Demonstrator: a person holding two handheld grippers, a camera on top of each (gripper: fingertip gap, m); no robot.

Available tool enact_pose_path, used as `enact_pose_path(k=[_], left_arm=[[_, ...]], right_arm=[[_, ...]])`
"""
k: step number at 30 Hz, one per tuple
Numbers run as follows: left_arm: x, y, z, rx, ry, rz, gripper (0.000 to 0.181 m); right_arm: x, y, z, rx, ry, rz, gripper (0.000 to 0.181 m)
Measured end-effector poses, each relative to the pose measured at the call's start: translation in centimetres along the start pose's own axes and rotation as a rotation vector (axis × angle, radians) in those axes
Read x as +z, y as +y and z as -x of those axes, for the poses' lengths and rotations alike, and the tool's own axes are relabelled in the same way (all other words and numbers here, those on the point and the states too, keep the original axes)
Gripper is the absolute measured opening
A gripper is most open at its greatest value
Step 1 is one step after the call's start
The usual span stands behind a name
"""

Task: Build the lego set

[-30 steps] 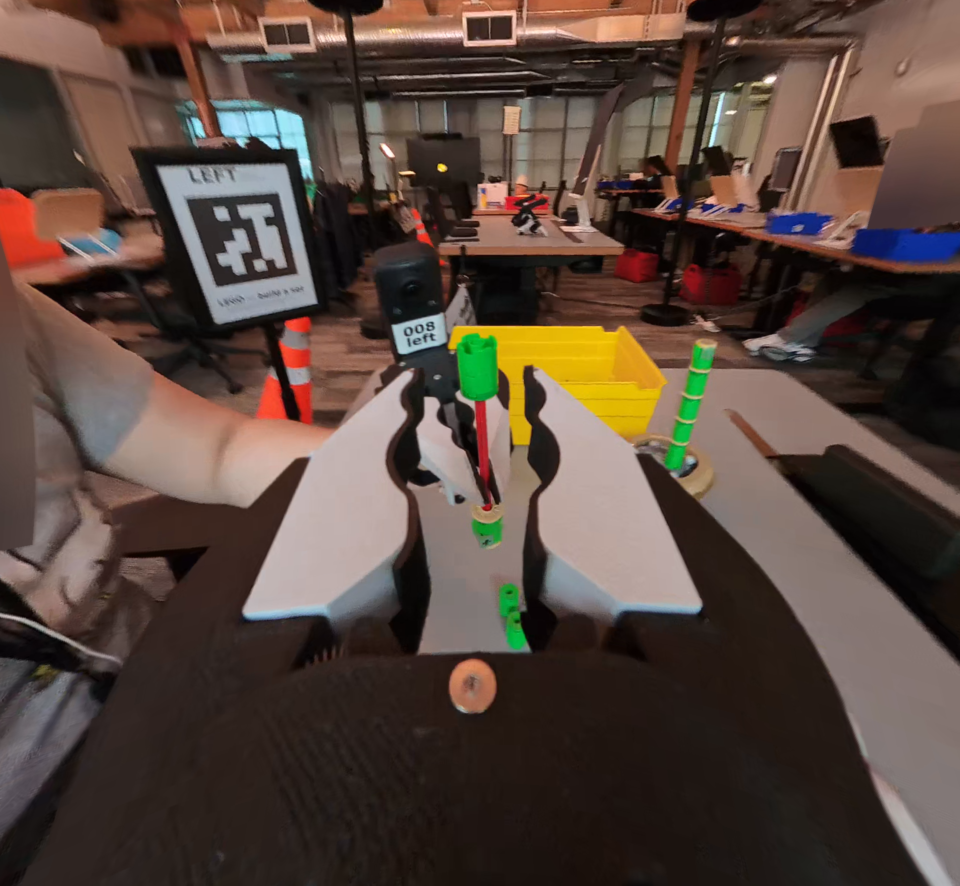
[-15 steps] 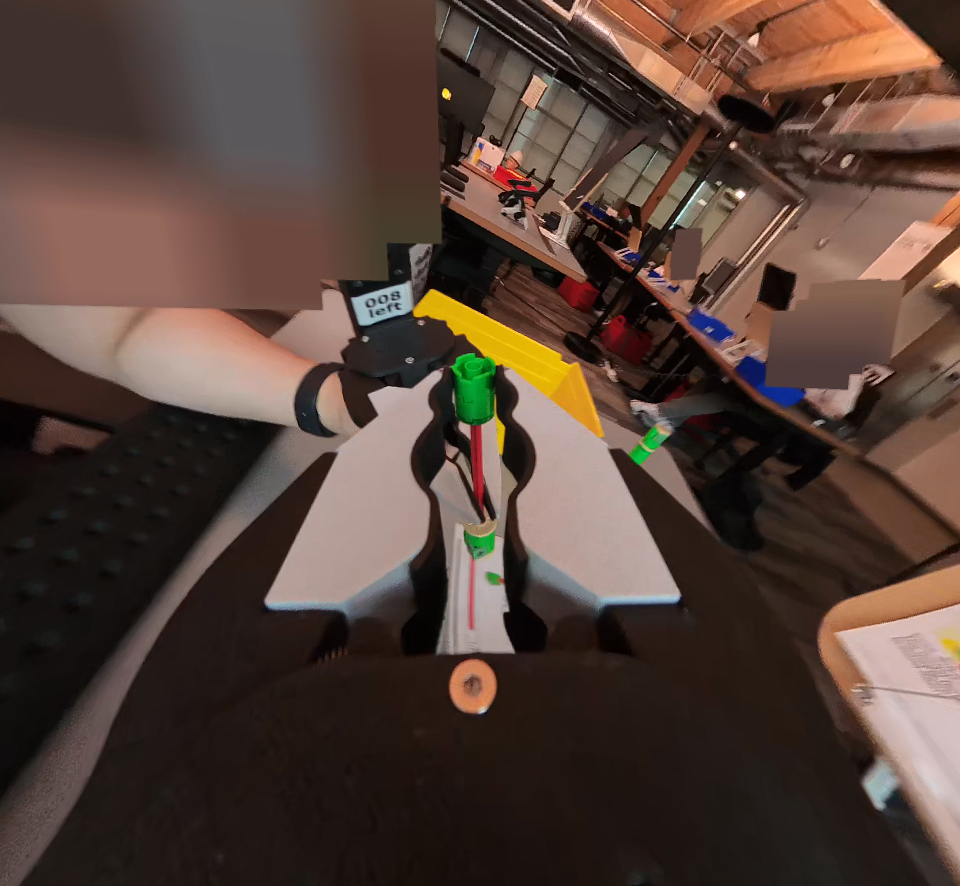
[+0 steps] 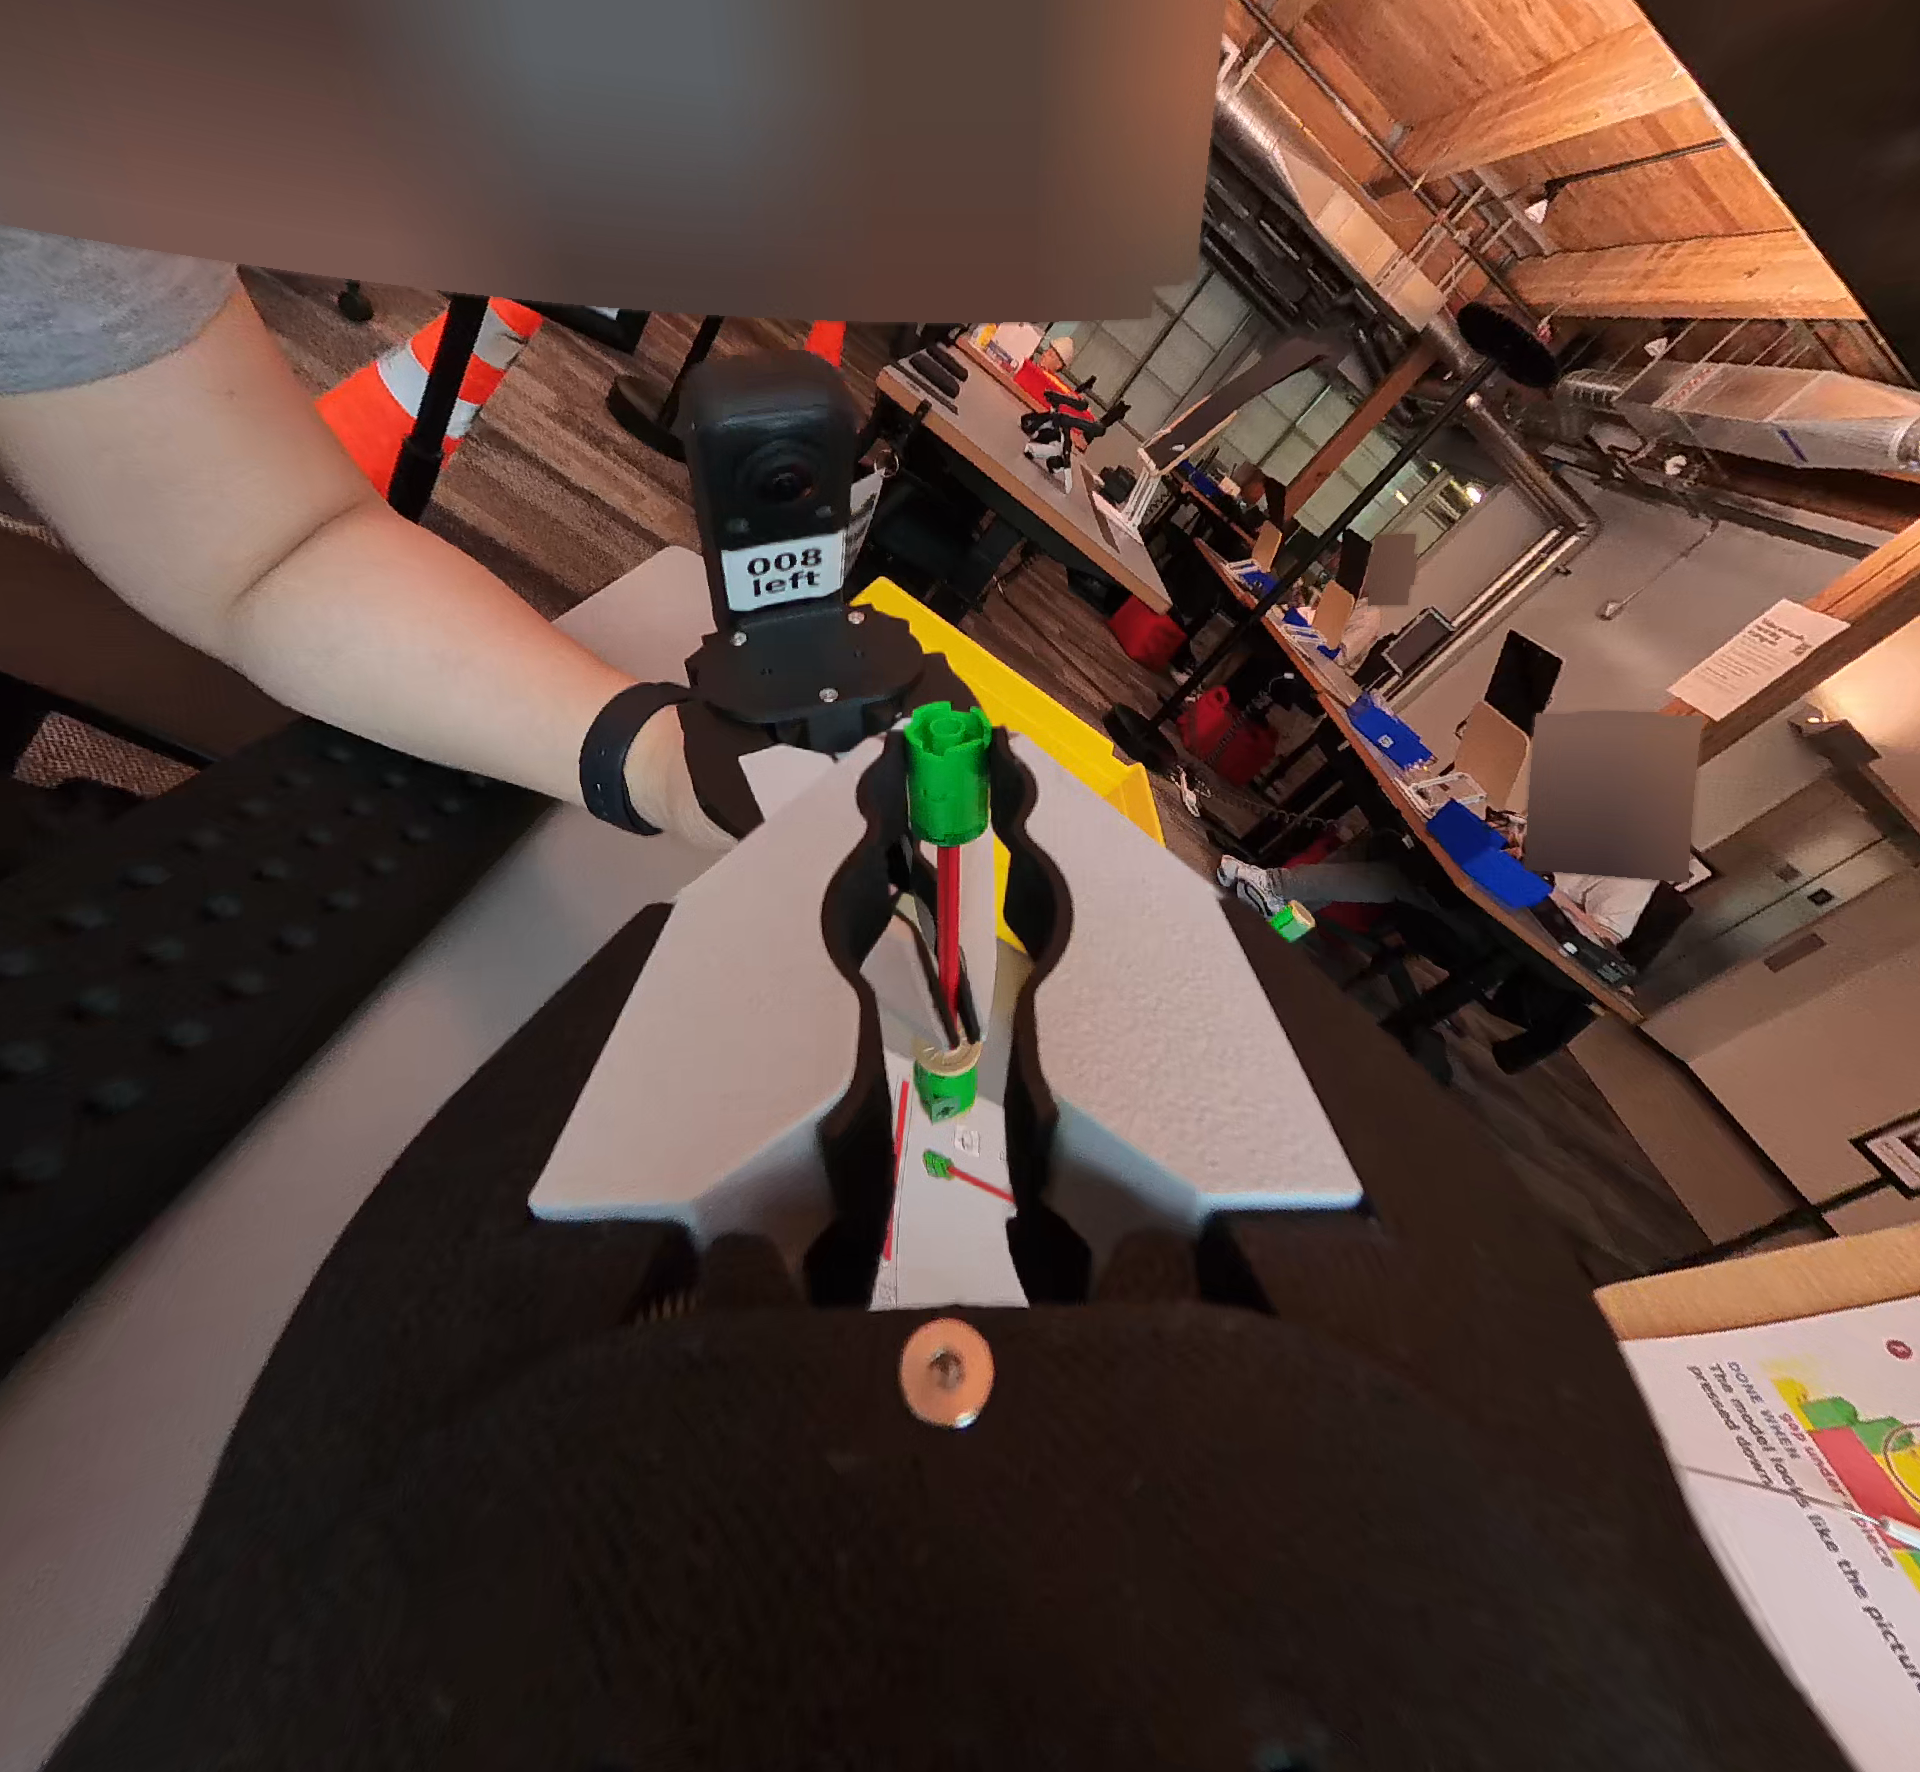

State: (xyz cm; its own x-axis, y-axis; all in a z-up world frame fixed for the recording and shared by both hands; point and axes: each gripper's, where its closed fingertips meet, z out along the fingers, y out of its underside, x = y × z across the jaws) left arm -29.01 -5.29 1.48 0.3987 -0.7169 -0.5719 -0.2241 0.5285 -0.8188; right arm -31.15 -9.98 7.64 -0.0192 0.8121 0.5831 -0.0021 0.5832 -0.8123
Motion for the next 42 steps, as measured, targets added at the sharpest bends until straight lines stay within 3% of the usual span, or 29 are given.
enact_pose_path(k=[11, 19, 21, 23, 30, 35, 39, 42], left_arm=[[0.0, -0.1, 0.0, -0.026, -0.001, 0.016, 0.001], [0.6, 1.9, 0.2, -0.228, 0.067, 0.068, 0.002], [0.7, 2.2, 0.2, -0.306, 0.092, 0.066, 0.001], [0.8, 2.6, 0.3, -0.398, 0.112, 0.079, 0.001], [0.7, 3.8, -0.5, -0.718, 0.27, 0.129, 0.001], [0.6, 4.7, -0.8, -0.939, 0.349, 0.151, 0.002], [0.0, 4.9, -0.1, -1.107, 0.38, 0.135, 0.002], [-0.1, 5.4, -0.3, -1.126, 0.385, 0.165, 0.002]], right_arm=[[-0.4, 0.1, -0.6, 0.072, 0.004, -0.042, 0.015], [-0.3, 2.6, -3.3, 0.3, 0.086, -0.013, 0.024], [-0.5, 3.0, -3.9, 0.325, 0.112, -0.011, 0.033], [-0.7, 3.4, -3.9, 0.291, 0.118, 0.008, 0.054], [0.0, 6.6, -2.6, -0.169, 0.181, 0.295, 0.096], [1.5, 8.8, -1.5, -0.182, 0.136, 0.422, 0.14], [1.8, 12.8, -1.2, -0.277, 0.135, 0.634, 0.15], [2.4, 12.7, -1.4, -0.297, 0.163, 0.605, 0.145]])
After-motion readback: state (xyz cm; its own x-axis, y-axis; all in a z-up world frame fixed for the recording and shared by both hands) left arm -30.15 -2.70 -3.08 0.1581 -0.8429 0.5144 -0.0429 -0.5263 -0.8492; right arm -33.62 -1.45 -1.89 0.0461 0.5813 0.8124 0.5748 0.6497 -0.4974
